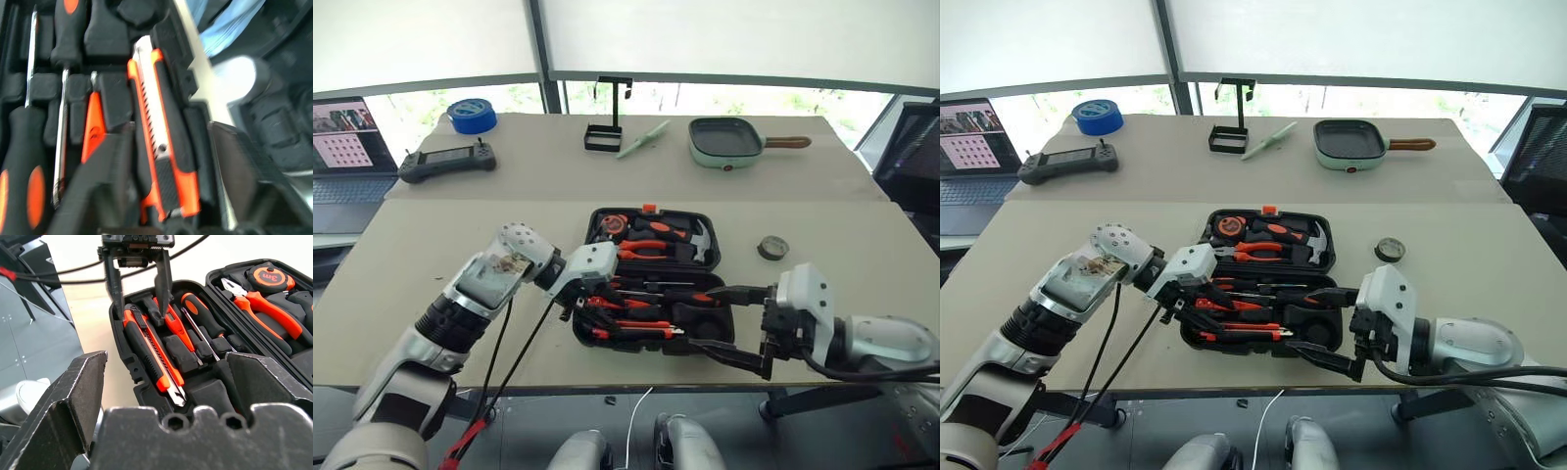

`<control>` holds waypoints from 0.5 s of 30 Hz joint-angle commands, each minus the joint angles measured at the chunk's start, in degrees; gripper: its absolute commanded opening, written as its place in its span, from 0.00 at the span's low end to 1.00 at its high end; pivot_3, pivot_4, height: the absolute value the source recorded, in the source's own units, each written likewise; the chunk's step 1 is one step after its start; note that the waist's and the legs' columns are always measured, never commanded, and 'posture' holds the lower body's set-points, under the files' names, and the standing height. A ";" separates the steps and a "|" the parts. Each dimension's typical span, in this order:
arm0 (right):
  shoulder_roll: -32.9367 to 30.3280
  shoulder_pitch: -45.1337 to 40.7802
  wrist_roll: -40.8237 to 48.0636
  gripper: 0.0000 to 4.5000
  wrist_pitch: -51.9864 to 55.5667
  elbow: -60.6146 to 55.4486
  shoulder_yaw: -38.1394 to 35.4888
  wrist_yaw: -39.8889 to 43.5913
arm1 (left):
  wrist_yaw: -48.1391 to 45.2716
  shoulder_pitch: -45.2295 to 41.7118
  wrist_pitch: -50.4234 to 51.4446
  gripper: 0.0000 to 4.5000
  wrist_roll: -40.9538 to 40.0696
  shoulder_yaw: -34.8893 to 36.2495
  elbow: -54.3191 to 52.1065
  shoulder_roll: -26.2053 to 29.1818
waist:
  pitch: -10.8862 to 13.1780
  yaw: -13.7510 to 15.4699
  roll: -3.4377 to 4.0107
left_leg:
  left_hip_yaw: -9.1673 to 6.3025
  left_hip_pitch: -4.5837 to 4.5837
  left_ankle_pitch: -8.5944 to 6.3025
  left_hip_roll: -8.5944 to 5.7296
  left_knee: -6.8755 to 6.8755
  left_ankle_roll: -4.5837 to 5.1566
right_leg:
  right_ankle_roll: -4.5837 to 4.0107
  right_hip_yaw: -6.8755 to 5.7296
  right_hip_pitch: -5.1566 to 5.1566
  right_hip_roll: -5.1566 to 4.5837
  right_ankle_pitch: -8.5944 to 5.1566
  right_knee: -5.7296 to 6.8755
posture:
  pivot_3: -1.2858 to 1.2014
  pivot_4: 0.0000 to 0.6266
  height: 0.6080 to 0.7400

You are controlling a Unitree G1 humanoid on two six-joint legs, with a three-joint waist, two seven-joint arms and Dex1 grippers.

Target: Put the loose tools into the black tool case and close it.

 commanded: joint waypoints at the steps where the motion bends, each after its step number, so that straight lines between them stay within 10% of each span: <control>1: -0.32 -0.45 -0.38 1.00 -1.74 -0.78 -0.71 0.54 | -0.19 -0.22 -2.23 0.18 0.54 -0.07 0.24 -0.41 | 0.00 0.01 0.00 | 0.00 0.00 0.00 0.00 0.00 0.00 | 0.00 0.00 0.00 0.00 0.00 0.00 | 0.52 0.24 1.00; 3: -0.23 -0.15 -0.44 1.00 -1.71 -0.94 -0.75 0.51 | -0.69 -0.13 -2.54 0.01 0.56 -0.40 0.05 -0.44 | 0.00 0.01 0.00 | 0.00 0.00 0.00 0.00 0.00 0.00 | 0.00 0.00 0.00 0.00 0.00 0.00 | 0.52 0.24 1.00; 15: 0.70 0.57 -0.72 1.00 -1.31 -0.96 -1.13 -1.34 | -3.53 0.96 -9.14 0.01 6.79 -6.67 1.62 0.36 | 0.00 -0.03 0.00 | 0.01 0.01 0.00 0.00 0.00 0.00 | 0.00 0.00 0.01 0.00 0.00 0.00 | 0.52 0.24 1.00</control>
